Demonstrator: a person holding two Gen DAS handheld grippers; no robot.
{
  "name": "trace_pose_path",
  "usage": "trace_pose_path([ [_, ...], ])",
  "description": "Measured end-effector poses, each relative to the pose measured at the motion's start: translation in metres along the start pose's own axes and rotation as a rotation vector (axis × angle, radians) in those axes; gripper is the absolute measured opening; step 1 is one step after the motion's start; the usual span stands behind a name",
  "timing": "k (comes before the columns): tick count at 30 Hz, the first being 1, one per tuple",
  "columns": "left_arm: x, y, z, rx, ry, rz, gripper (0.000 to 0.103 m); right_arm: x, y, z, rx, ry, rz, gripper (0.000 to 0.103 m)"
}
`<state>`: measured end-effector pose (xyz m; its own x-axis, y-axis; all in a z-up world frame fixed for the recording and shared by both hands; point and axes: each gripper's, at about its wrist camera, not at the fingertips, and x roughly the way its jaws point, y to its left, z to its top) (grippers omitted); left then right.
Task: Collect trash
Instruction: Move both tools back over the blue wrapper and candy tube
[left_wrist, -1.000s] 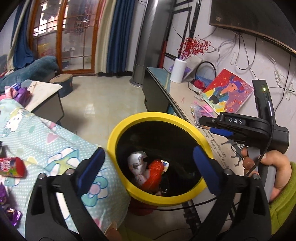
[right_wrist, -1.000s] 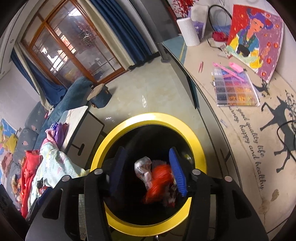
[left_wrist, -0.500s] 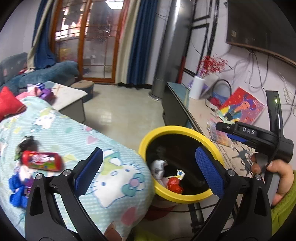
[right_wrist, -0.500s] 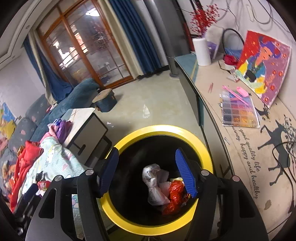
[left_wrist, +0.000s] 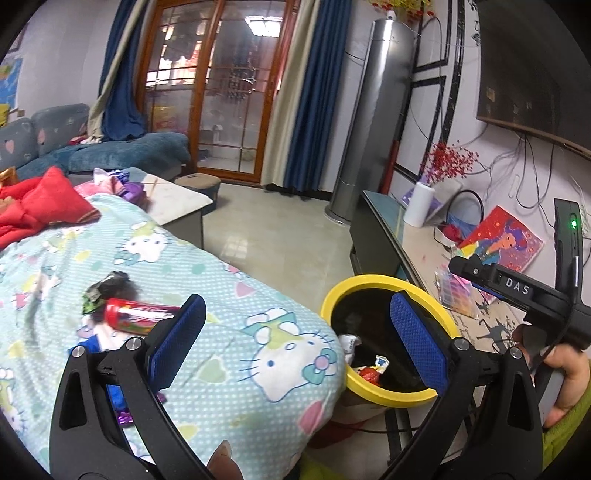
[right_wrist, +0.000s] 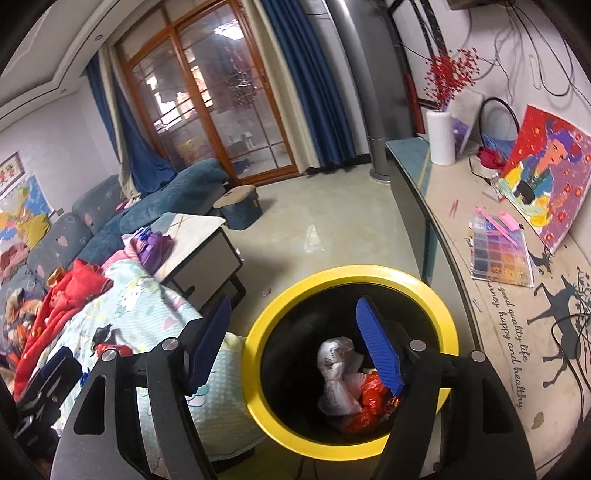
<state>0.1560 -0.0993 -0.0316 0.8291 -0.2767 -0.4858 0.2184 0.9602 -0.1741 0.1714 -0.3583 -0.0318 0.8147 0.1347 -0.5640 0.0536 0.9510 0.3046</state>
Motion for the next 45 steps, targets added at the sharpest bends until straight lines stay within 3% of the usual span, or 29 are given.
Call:
trace_pose_path([
  [25, -0.042, 0.080, -0.002, -0.144, -0.054, 0.125, 0.092, 0.001, 0.089, -0.033, -0.199, 0.046, 0.111, 0.071],
  [42, -0.048, 0.146, -0.012, -0.292, -0.002, 0.208, 0.092, 0.006, 0.150, -0.058, -0.339, 0.126, 0.245, 0.071],
  [45, -0.046, 0.156, -0.016, -0.314, 0.020, 0.206, 0.082, 0.012, 0.166, -0.066, -0.370, 0.162, 0.281, 0.070],
])
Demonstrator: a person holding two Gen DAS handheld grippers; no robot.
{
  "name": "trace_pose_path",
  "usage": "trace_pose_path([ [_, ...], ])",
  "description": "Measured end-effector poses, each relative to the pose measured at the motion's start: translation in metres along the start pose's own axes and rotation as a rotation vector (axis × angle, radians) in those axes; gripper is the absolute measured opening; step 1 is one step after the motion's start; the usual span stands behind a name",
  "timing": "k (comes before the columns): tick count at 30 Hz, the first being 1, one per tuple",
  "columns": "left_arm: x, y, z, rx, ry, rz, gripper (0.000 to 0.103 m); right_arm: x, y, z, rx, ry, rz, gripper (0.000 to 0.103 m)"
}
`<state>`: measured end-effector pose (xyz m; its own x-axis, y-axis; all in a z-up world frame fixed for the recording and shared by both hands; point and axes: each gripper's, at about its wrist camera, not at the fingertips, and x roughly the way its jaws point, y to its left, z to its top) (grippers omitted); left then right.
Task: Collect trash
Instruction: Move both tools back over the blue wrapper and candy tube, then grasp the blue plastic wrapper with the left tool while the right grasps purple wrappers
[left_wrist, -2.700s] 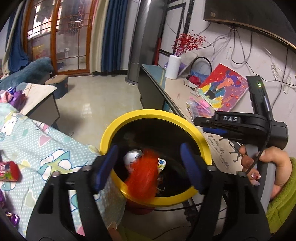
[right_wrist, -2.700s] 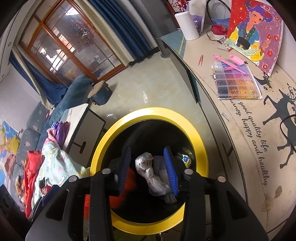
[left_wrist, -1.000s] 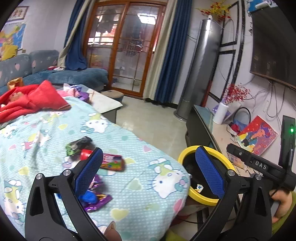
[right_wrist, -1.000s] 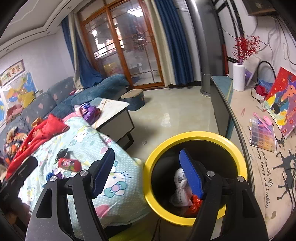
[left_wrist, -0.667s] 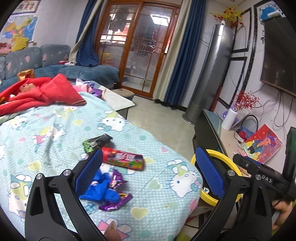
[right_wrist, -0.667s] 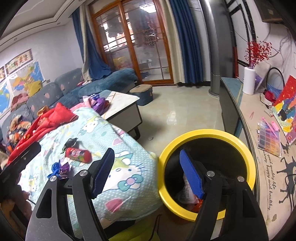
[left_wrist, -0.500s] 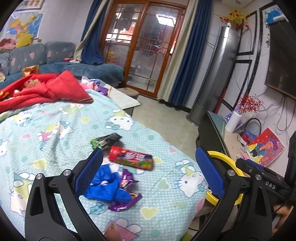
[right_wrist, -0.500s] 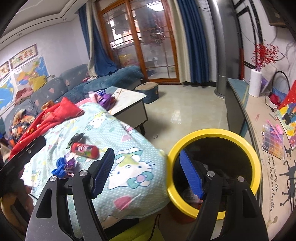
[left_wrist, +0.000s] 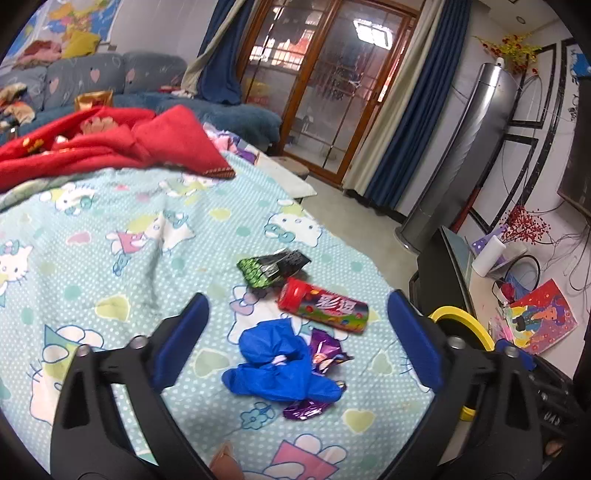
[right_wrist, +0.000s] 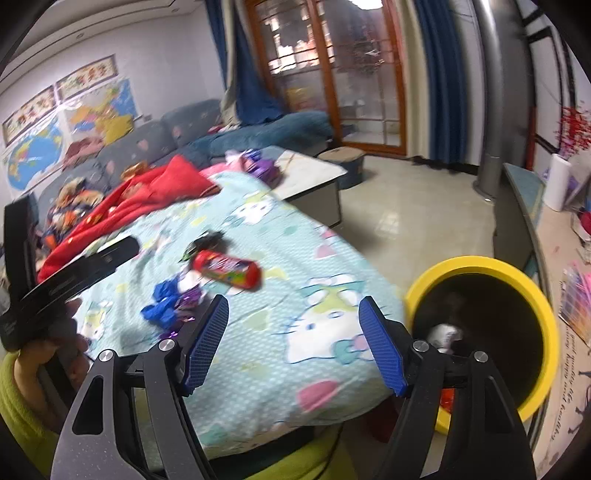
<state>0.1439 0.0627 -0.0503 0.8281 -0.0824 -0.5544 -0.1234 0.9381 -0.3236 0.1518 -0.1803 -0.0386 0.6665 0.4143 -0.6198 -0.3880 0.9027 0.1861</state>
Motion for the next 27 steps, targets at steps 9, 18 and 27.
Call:
trace_pose_path([
  [9, 0.019, 0.024, -0.006, -0.078, 0.087, -0.035, 0.058, 0.036, 0.041, -0.007, -0.094, 0.102, 0.097, 0.058],
  [18, 0.035, 0.036, -0.016, -0.117, 0.149, -0.075, 0.044, 0.084, 0.060, -0.014, -0.115, 0.203, 0.167, 0.047],
  [27, 0.052, 0.041, -0.028, -0.145, 0.229, -0.100, 0.037, 0.107, 0.072, -0.022, -0.151, 0.240, 0.208, 0.047],
])
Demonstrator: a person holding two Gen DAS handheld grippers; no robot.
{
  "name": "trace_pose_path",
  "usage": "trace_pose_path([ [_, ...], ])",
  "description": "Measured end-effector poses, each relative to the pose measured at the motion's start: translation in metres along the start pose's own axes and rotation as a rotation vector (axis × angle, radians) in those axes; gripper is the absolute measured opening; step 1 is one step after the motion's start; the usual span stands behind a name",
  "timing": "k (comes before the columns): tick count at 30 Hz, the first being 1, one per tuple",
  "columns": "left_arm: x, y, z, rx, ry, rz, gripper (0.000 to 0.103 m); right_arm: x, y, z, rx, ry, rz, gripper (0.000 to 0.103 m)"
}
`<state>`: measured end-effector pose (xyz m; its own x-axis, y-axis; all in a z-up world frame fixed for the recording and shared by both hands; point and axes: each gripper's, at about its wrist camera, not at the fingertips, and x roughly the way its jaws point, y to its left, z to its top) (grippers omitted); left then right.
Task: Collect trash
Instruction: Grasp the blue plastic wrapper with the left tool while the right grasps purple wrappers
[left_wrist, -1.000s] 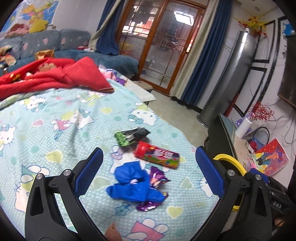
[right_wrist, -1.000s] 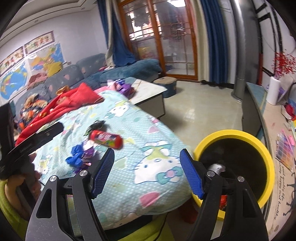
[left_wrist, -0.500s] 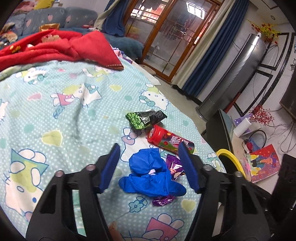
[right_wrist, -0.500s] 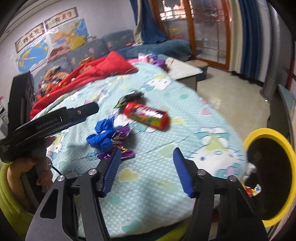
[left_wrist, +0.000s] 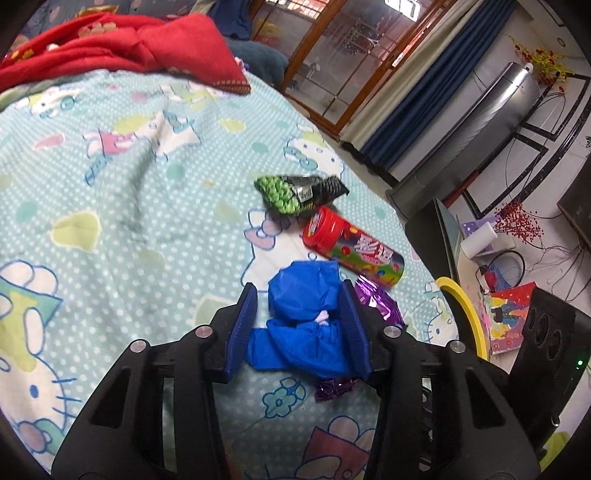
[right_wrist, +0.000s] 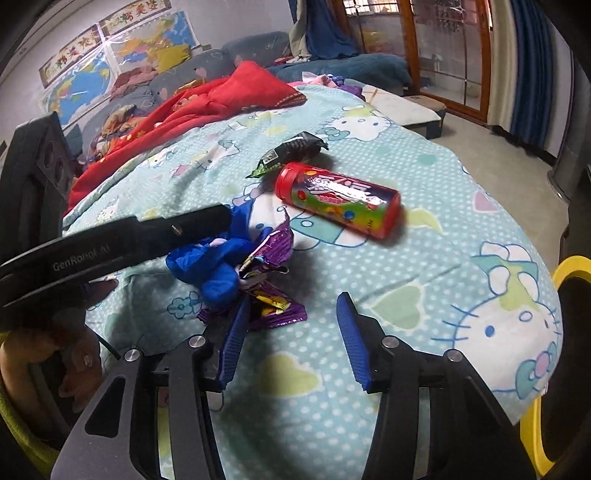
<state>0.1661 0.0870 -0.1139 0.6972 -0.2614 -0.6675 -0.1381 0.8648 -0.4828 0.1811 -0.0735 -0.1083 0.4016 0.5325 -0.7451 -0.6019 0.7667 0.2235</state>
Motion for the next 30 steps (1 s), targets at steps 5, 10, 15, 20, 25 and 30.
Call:
trace_pose_path([
  [5, 0.003, 0.002, -0.002, -0.007, 0.016, -0.006, 0.030, 0.001, 0.004, -0.004, -0.023, -0.005, 0.019, 0.041],
  [10, 0.005, 0.000, -0.002, 0.000, 0.026, -0.013, 0.021, 0.002, 0.007, -0.005, -0.037, -0.007, 0.030, 0.035],
  [15, 0.006, -0.002, -0.003, 0.006, 0.029, -0.019, 0.016, 0.000, 0.007, -0.006, -0.054, -0.006, 0.028, 0.029],
  [20, 0.006, -0.002, -0.003, 0.006, 0.028, -0.021, 0.015, -0.004, 0.007, -0.009, -0.064, -0.006, 0.004, 0.019],
  [25, 0.003, -0.001, -0.001, -0.005, 0.018, -0.033, 0.014, -0.006, 0.015, -0.017, -0.097, 0.010, 0.014, 0.001],
  [30, -0.008, 0.000, 0.002, -0.013, -0.013, -0.051, 0.013, -0.015, 0.014, -0.017, -0.093, -0.022, 0.003, 0.002],
])
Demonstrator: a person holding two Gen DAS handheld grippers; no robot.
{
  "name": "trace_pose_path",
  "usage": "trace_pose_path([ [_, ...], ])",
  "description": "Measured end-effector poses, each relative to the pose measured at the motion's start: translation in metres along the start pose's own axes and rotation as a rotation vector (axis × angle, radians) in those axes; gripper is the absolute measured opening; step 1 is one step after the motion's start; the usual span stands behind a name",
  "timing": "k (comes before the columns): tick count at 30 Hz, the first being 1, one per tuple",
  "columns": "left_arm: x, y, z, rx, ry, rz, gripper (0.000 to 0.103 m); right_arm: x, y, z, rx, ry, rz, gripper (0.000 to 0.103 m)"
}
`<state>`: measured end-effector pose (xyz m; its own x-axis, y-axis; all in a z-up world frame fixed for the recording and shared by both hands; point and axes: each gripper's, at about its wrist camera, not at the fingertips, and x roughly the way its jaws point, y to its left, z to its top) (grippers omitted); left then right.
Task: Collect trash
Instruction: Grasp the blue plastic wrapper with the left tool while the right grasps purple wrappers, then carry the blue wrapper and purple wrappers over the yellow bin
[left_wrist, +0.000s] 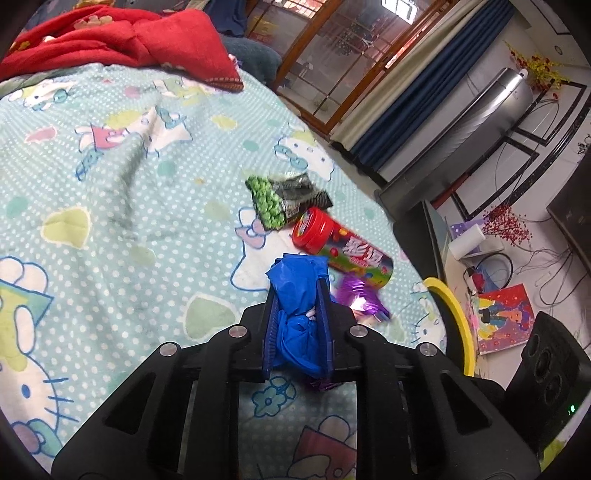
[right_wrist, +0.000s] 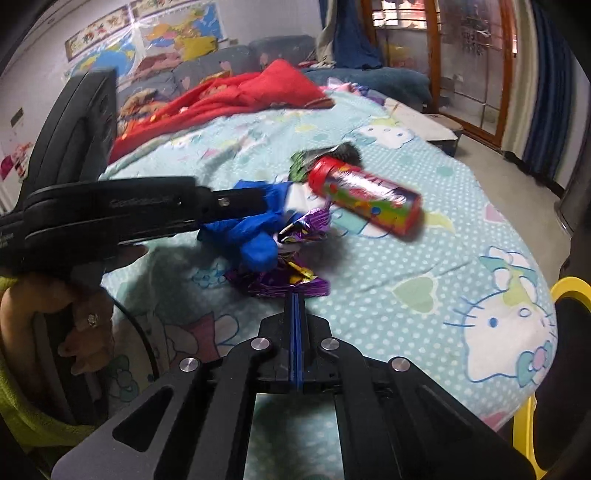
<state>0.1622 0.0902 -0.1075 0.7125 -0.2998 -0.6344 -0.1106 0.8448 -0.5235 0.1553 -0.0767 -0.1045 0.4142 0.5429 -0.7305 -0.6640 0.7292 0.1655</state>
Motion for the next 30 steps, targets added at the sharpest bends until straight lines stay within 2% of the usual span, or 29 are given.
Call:
trace_pose_path([
  [4, -0.011, -0.001, 0.005, -0.008, -0.032, -0.015, 0.012, -0.008, -0.017, 0.005, 0.087, -0.018, 0.019, 0.019],
  [9, -0.027, -0.003, 0.013, -0.011, -0.082, -0.028, 0.012, -0.007, -0.014, 0.014, 0.049, -0.031, 0.027, 0.024],
  [12, -0.040, -0.002, 0.018, -0.018, -0.119, -0.029, 0.012, -0.003, -0.014, 0.019, 0.086, -0.031, 0.050, 0.035],
  [13, -0.043, -0.001, 0.020, -0.021, -0.130, -0.029, 0.012, -0.003, -0.015, 0.021, 0.111, -0.036, 0.066, 0.036],
  [21, -0.060, -0.002, 0.026, -0.013, -0.174, -0.029, 0.012, 0.011, -0.025, 0.035, 0.272, -0.015, 0.104, 0.036],
  [23, -0.060, -0.006, 0.026, -0.003, -0.174, -0.031, 0.012, 0.013, -0.030, 0.035, 0.317, -0.013, 0.132, 0.031],
  [24, -0.060, -0.007, 0.025, 0.001, -0.174, -0.031, 0.012, 0.013, -0.032, 0.035, 0.334, -0.009, 0.150, 0.016],
  [30, -0.059, -0.021, 0.023, 0.030, -0.169, -0.039, 0.012, -0.011, -0.036, 0.037, 0.301, -0.066, 0.125, 0.015],
])
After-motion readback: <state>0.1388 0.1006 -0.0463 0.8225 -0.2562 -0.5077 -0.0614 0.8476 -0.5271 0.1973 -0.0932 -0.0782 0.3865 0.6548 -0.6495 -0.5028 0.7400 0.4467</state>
